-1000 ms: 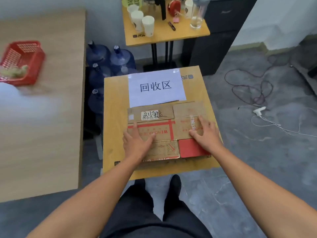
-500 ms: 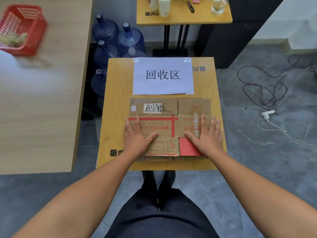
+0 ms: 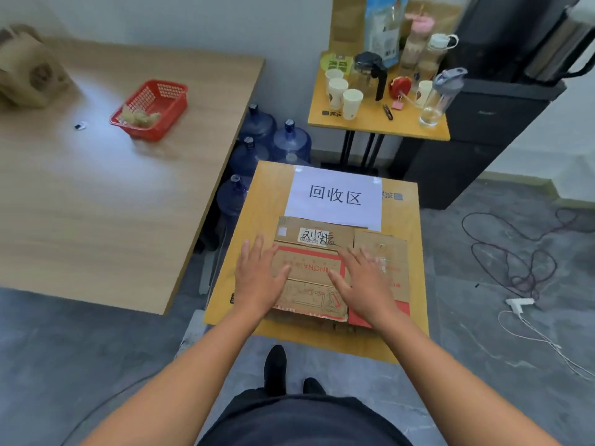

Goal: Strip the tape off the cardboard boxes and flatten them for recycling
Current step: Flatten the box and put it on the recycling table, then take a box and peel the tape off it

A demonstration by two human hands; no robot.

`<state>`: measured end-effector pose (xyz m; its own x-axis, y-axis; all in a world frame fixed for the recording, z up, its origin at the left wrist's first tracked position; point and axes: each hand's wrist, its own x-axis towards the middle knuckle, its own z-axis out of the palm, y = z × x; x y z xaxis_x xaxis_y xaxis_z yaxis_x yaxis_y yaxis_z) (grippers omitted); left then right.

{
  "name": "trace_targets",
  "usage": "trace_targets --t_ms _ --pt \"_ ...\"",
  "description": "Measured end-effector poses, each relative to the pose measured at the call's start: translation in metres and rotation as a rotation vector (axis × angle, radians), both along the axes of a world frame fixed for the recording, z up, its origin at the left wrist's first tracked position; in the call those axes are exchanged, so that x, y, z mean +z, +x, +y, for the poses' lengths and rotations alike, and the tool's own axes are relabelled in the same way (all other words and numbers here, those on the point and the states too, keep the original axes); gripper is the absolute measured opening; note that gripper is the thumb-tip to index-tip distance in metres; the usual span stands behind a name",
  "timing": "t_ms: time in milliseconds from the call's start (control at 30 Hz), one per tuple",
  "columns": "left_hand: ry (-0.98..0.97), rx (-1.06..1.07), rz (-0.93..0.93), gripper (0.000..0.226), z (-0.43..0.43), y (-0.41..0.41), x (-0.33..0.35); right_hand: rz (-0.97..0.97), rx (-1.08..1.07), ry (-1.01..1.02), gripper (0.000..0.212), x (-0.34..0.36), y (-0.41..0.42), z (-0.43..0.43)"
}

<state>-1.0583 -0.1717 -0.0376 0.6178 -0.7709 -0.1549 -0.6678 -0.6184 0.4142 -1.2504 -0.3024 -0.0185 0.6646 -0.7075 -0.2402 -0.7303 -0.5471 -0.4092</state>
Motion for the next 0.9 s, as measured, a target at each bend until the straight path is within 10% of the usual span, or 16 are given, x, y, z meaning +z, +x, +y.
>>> trace_targets --t_ms 900 --pt "-0.164 0.735 -0.284 0.055 0.429 0.206 0.101 -0.200 0.874 -0.112 0.062 0.102 0.373 0.350"
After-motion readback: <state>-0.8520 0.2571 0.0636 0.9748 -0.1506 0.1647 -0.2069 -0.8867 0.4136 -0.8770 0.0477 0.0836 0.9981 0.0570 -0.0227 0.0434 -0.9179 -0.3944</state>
